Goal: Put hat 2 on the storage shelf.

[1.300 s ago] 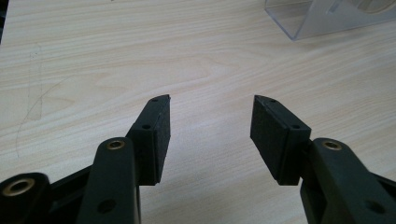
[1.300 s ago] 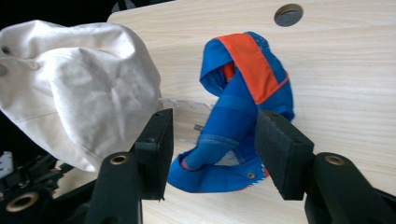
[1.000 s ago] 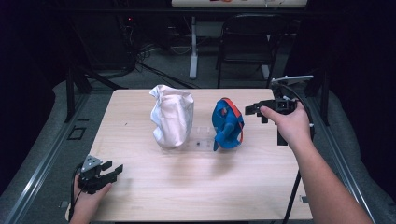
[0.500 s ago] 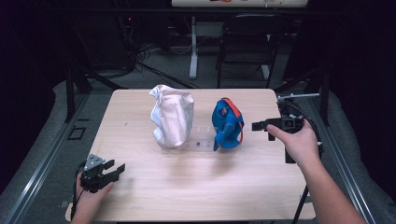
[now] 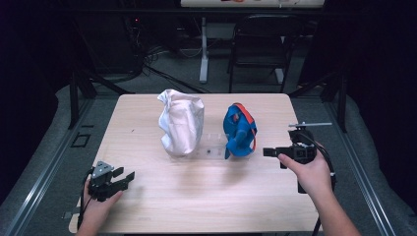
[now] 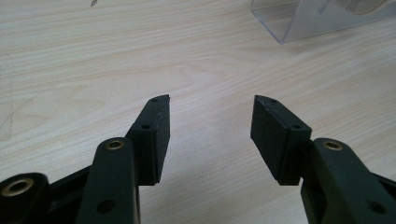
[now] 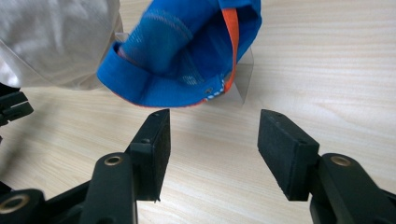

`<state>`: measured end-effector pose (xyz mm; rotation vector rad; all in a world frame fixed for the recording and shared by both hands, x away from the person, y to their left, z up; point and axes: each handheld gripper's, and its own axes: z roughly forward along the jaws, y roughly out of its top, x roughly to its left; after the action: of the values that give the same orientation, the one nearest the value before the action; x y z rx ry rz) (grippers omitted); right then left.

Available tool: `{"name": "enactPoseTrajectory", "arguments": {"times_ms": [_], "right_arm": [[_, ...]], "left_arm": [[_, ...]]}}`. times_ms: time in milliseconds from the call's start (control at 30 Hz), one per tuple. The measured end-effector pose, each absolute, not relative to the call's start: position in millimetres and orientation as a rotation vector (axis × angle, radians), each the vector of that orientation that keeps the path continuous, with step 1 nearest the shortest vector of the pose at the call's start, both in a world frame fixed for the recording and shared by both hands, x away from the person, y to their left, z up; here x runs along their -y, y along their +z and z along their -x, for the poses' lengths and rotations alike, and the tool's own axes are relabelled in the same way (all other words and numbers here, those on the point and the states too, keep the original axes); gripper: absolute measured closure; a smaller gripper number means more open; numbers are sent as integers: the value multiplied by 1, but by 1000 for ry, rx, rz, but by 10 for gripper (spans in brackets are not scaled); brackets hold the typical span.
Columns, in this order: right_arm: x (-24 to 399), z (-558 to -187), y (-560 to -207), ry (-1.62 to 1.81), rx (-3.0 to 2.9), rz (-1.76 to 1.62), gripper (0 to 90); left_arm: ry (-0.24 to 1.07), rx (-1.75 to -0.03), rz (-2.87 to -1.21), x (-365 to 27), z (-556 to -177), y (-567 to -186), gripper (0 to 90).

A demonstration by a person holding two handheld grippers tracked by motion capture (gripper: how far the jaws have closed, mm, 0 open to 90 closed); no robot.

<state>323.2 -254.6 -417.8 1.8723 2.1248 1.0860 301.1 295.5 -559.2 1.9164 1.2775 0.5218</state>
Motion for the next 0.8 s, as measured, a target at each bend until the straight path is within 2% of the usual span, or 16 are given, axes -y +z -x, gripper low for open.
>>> {"name": "enactPoseTrajectory", "arguments": {"times_ms": [800], "right_arm": [[242,-274,-514,1170,-1994,-1774,469]], "left_arm": [[514,-1282,-1926,-294,-301,-560,479]]}}
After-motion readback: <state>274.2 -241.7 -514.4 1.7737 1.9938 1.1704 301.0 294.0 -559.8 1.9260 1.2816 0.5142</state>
